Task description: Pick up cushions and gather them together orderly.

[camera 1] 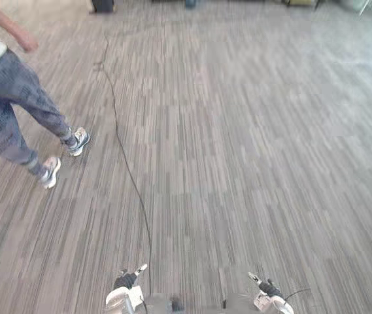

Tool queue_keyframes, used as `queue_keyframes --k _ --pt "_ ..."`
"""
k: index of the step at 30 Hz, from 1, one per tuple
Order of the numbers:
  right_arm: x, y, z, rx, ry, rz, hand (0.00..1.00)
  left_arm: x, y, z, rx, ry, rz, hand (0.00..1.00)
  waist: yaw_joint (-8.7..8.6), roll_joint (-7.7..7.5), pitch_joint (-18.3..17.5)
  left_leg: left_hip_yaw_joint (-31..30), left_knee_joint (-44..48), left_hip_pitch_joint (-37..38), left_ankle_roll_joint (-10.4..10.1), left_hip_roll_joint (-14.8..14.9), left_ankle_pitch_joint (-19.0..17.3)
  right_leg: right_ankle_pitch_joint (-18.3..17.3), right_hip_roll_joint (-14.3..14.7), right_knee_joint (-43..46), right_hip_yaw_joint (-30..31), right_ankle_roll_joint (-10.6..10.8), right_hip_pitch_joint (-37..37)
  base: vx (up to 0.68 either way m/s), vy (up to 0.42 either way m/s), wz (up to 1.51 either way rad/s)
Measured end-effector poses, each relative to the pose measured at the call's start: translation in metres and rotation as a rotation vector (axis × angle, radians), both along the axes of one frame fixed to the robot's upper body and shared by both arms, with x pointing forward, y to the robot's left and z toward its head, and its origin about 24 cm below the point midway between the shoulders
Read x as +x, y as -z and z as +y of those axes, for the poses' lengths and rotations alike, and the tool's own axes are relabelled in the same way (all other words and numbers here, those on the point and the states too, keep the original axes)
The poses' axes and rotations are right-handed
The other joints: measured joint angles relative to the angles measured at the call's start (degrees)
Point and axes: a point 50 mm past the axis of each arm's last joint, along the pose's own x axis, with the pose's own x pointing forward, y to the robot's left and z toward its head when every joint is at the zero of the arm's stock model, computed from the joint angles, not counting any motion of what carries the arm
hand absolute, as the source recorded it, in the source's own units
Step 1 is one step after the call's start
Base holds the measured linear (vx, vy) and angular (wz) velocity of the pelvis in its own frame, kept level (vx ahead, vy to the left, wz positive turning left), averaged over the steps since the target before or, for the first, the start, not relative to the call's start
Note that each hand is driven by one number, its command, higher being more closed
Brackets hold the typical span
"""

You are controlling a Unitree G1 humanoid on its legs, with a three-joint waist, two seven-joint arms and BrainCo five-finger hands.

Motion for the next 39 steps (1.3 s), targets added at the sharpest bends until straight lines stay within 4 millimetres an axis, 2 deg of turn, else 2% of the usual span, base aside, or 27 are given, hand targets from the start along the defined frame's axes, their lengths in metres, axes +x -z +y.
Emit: queue_keyframes --k 3,5,6,7,8,9,10,11,12,13,16,18,21,22,23,25,27,28,29,30,31,33,34,35,37,38,39 --pt "-0.001 -0.001 -0.006 -0.027 -0.019 0.006 0.00 0.006 0.001 -0.013 -0.036 0.015 0.005 0.00 -1.86 0.60 0.6 -1.4 -5.6 6.9 -1.1 -0.2 -0.3 -1.7 2.0 -13.3 -8.8 -3.5 -6.4 0.51 0.048 0.22" --pt "0.001 -0.002 -0.010 -0.033 0.003 -0.005 0.00 0.011 0.000 -0.019 -0.045 0.032 -0.003 0.00 -3.10 1.00 1.3 -3.2 -7.6 9.9 -1.4 -0.3 -0.5 2.2 3.7 -26.1 -10.7 -6.0 -8.2 0.57 -0.036 0.57" --pt "-0.002 -0.001 -0.011 -0.034 0.006 0.006 0.00 0.016 -0.002 -0.021 -0.038 0.059 -0.013 0.00 -3.61 0.80 1.7 -5.2 -8.6 11.8 -1.4 -0.8 -0.5 6.9 4.8 -35.9 -10.4 -6.2 -7.7 0.63 -0.125 0.81" --pt "-0.012 0.003 -0.012 -0.025 0.022 0.043 0.00 0.016 -0.002 -0.022 -0.042 0.061 -0.014 0.00 -3.75 0.56 2.3 -9.0 -8.7 14.4 -1.4 -0.9 -0.5 13.2 5.3 -37.0 -9.0 -11.0 -7.1 0.65 -0.159 0.71" --pt "-0.011 0.002 -0.017 -0.035 0.024 0.043 0.00 0.017 -0.002 -0.025 -0.050 0.070 -0.014 0.00 -3.84 1.93 2.5 -9.4 -8.4 15.0 -1.4 -0.1 -0.4 11.6 5.7 -35.4 -9.7 -11.0 -6.9 0.53 -0.146 0.39" --pt "-0.008 0.000 -0.021 -0.047 0.023 0.034 0.00 0.018 -0.002 -0.024 -0.055 0.065 -0.017 0.00 -3.56 3.10 2.8 -9.9 -6.2 15.1 -3.4 1.6 0.7 8.7 5.9 -33.5 -10.5 -11.5 -6.2 0.66 -0.225 0.13" --pt "-0.005 -0.002 -0.024 -0.055 0.029 0.019 0.00 0.017 -0.002 -0.020 -0.043 0.050 -0.016 0.00 -3.56 4.36 3.4 -11.8 7.5 11.1 -6.2 4.2 2.7 4.4 6.5 -31.8 -11.3 -11.7 -3.6 0.65 -0.230 0.13" --pt "-0.004 -0.002 -0.024 -0.057 0.030 0.015 0.00 0.017 -0.002 -0.019 -0.045 0.035 -0.019 0.00 -3.44 4.65 3.6 -12.2 13.4 8.7 -7.4 5.3 4.6 3.2 7.0 -31.9 -11.4 -11.7 -2.1 0.91 -0.323 0.10" --pt "-0.002 -0.003 -0.023 -0.059 0.020 0.008 0.00 0.012 -0.001 -0.016 -0.048 0.003 -0.009 0.00 -3.15 5.17 4.1 -13.9 28.1 3.0 -10.0 7.9 10.7 1.4 8.1 -33.4 -11.0 -12.1 1.7 0.75 -0.213 -0.29" --pt "0.001 -0.002 -0.017 -0.049 -0.007 0.005 0.00 0.007 0.001 -0.015 -0.053 -0.021 -0.002 0.00 -2.24 5.20 4.7 -13.7 42.4 -3.5 -9.7 10.7 11.0 -0.2 9.7 -35.9 -9.9 -12.8 6.9 0.62 -0.161 -0.37" --pt "0.008 -0.002 -0.005 -0.040 -0.090 0.003 0.00 0.016 -0.006 -0.006 -0.025 -0.024 -0.062 0.00 -1.04 2.66 5.9 -10.2 49.5 -13.4 -5.8 12.8 6.9 -2.6 9.9 -41.6 -6.8 -13.4 17.7 0.63 -0.058 -0.55" --pt "0.011 -0.002 0.002 -0.032 -0.121 0.001 0.00 0.020 -0.010 -0.003 -0.017 -0.030 -0.095 0.00 0.42 1.51 5.3 -6.7 44.0 -18.6 -5.1 13.7 4.6 -3.2 9.3 -45.3 -3.9 -12.2 22.0 0.47 0.043 -0.80" --pt "0.017 -0.003 0.006 -0.029 -0.150 -0.010 0.00 0.024 -0.013 -0.004 -0.016 -0.030 -0.122 0.00 1.15 1.39 5.1 -6.3 22.6 -24.1 -5.4 10.9 4.7 -5.5 6.5 -50.5 1.1 -9.9 29.3 0.67 0.207 -0.80" --pt "0.017 -0.003 0.009 -0.022 -0.144 -0.009 0.00 0.024 -0.013 -0.004 -0.013 -0.035 -0.124 0.00 1.37 1.23 4.6 -8.4 12.1 -24.5 -6.2 9.0 6.8 -7.7 5.2 -51.2 3.2 -9.5 31.0 0.69 0.338 -1.05" --pt "0.012 -0.001 0.012 -0.015 -0.140 0.008 0.00 0.020 -0.012 -0.003 -0.004 -0.040 -0.115 0.00 1.72 0.42 3.3 -10.6 8.9 -24.8 -7.3 7.5 12.4 -9.8 3.7 -50.6 6.5 -9.2 32.3 0.88 0.432 -1.26" --pt "0.003 0.003 0.018 0.007 -0.132 0.031 0.00 0.012 -0.010 0.006 0.016 -0.047 -0.092 0.00 1.64 -1.47 0.4 -9.8 10.1 -24.4 -4.8 5.5 12.0 -9.4 1.5 -47.6 10.0 -9.1 31.0 0.63 0.306 -0.81" --pt "-0.005 0.006 0.029 0.039 -0.133 0.050 0.00 0.008 -0.009 0.012 0.027 -0.061 -0.080 0.00 1.18 -3.93 -0.9 -5.9 12.9 -20.2 -2.4 5.2 8.0 -4.0 0.3 -36.6 15.3 -5.0 27.3 0.76 0.369 -0.81" --pt "-0.004 0.006 0.028 0.038 -0.135 0.044 0.00 0.005 -0.007 0.015 0.031 -0.061 -0.064 0.00 1.30 -4.46 -1.0 -3.7 12.2 -15.0 -1.4 5.1 7.0 2.8 1.0 -25.7 16.7 -0.5 24.2 0.70 0.321 -0.99" --pt "-0.004 0.005 0.028 0.037 -0.137 0.041 0.00 0.003 -0.006 0.015 0.030 -0.063 -0.058 0.00 1.37 -4.02 -0.8 -3.2 11.4 -13.2 -1.0 5.2 6.8 5.2 1.7 -21.1 17.0 1.9 22.5 0.62 0.249 -1.19" --pt "-0.002 0.004 0.028 0.034 -0.146 0.026 0.00 -0.001 -0.004 0.013 0.023 -0.059 -0.037 0.00 0.86 -2.97 -0.7 -2.6 8.2 -6.9 -0.8 5.3 6.6 7.2 4.2 -8.5 15.7 5.9 17.3 0.57 0.207 -1.12" --pt "0.002 0.001 0.024 0.013 -0.146 0.000 0.00 -0.003 -0.001 0.007 0.004 -0.043 -0.012 0.00 0.27 -2.00 -0.7 -1.5 5.4 -1.4 -0.9 5.4 6.6 5.7 4.9 -0.6 10.8 3.3 12.2 0.55 0.199 -1.12" --pt "0.007 -0.002 0.020 -0.012 -0.164 -0.022 0.00 0.002 0.000 -0.001 -0.015 -0.021 -0.003 0.00 0.28 -1.46 -0.8 3.0 1.8 4.2 -1.0 5.0 6.6 1.7 4.7 2.7 3.5 -1.5 3.8 0.58 0.235 -1.09" --pt "0.011 -0.004 0.019 -0.022 -0.167 -0.035 0.00 0.007 0.000 -0.005 -0.025 -0.014 -0.006 0.00 -0.32 -1.40 -0.7 4.3 -0.4 7.1 -1.0 4.5 6.5 -0.8 4.6 0.3 -2.1 -4.0 -1.5 0.65 0.231 -0.95" --pt "0.013 -0.005 0.017 -0.026 -0.161 -0.041 0.00 0.010 -0.001 -0.006 -0.029 -0.010 -0.008 0.00 -0.72 -1.39 -0.6 4.4 -0.7 7.9 -1.2 4.4 6.4 -1.2 4.6 -1.3 -4.0 -4.6 -3.0 0.56 0.149 -0.49" --pt "0.016 -0.007 0.006 -0.046 -0.127 -0.051 0.00 0.028 -0.006 -0.019 -0.052 0.023 -0.046 0.00 -2.56 -0.58 1.2 3.9 -2.0 13.6 -1.8 4.2 6.0 -0.5 4.7 -17.9 -14.2 -7.7 -5.6 0.62 0.031 -0.05" --pt "0.014 -0.006 0.005 -0.047 -0.121 -0.044 0.00 0.030 -0.007 -0.022 -0.058 0.027 -0.051 0.00 -2.58 -0.47 1.2 3.6 -2.3 14.5 -1.8 4.1 6.0 0.4 5.0 -20.9 -15.0 -8.4 -5.8 0.77 -0.027 0.17" --pt "0.003 -0.003 0.003 -0.045 -0.102 -0.015 0.00 0.032 -0.007 -0.026 -0.065 0.043 -0.058 0.00 -2.64 -0.89 1.2 2.2 -2.9 16.8 -1.8 2.6 6.1 5.1 5.8 -30.8 -15.3 -9.6 -5.4 0.69 -0.089 0.15"
